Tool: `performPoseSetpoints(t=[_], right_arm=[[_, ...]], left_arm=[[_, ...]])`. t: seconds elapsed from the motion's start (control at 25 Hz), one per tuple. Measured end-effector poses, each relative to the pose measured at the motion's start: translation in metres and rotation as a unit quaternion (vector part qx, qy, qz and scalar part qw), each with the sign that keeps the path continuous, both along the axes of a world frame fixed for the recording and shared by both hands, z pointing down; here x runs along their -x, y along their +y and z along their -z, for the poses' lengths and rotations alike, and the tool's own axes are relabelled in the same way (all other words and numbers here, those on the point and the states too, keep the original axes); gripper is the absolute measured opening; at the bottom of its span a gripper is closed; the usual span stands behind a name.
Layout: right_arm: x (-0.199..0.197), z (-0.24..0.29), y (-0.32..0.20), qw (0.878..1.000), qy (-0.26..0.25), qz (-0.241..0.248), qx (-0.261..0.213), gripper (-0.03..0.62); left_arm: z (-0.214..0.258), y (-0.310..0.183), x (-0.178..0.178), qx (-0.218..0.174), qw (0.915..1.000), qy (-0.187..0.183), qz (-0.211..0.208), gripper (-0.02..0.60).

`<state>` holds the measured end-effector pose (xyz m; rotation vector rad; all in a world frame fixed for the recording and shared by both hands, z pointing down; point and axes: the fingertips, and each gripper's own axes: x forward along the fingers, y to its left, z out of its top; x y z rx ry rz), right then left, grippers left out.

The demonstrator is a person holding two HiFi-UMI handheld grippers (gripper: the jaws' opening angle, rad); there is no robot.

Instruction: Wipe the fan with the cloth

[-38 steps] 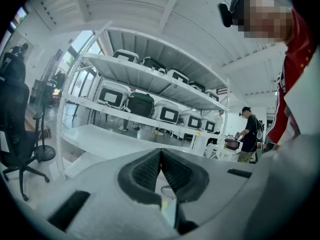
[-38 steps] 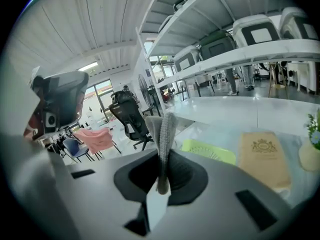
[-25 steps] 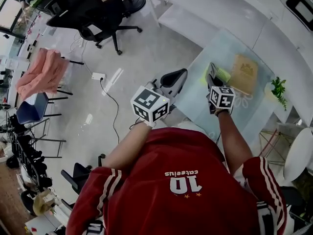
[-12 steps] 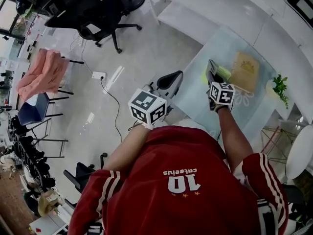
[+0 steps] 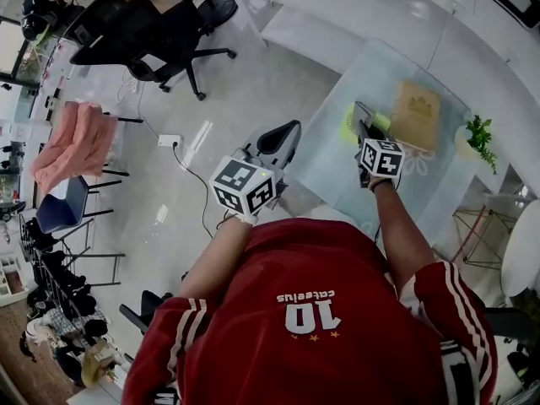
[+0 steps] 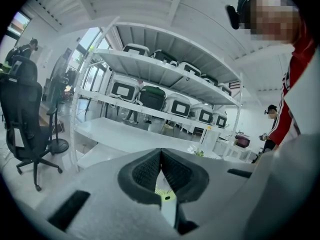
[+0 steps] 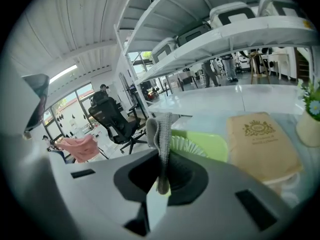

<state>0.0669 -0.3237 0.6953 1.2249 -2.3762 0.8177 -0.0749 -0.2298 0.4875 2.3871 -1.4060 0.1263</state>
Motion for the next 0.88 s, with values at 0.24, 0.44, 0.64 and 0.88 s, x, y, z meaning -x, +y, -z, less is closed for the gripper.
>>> performPoseSetpoints(t=[0.24,0.44,0.64,0.88], right_arm=[[-0.012,0.0,-0.001,1.0,-0.002,-0.015,0.004,0.025],[-0.023,-0.001,0.001,0.999,-0.006,-0.03,0.01,0.026],[-0.038,-0.001,0.006,0.999,-0.008,-0.05,0.017,0.026],[-0.06,0.001,0.008,0.997,-0.011,-0.075,0.015,0.026]], left_arm=[[0.007,-0.001,-0.002,0.003,0.9999,-0.011,-0.007,0.005],[0.012,-0.002,-0.009,0.003,0.9996,-0.02,-0.022,0.005],[0.01,-0.002,-0.018,0.015,0.9992,-0.015,-0.035,0.005],[0.012,-0.005,-0.033,0.011,0.9982,-0.019,-0.055,0.005]])
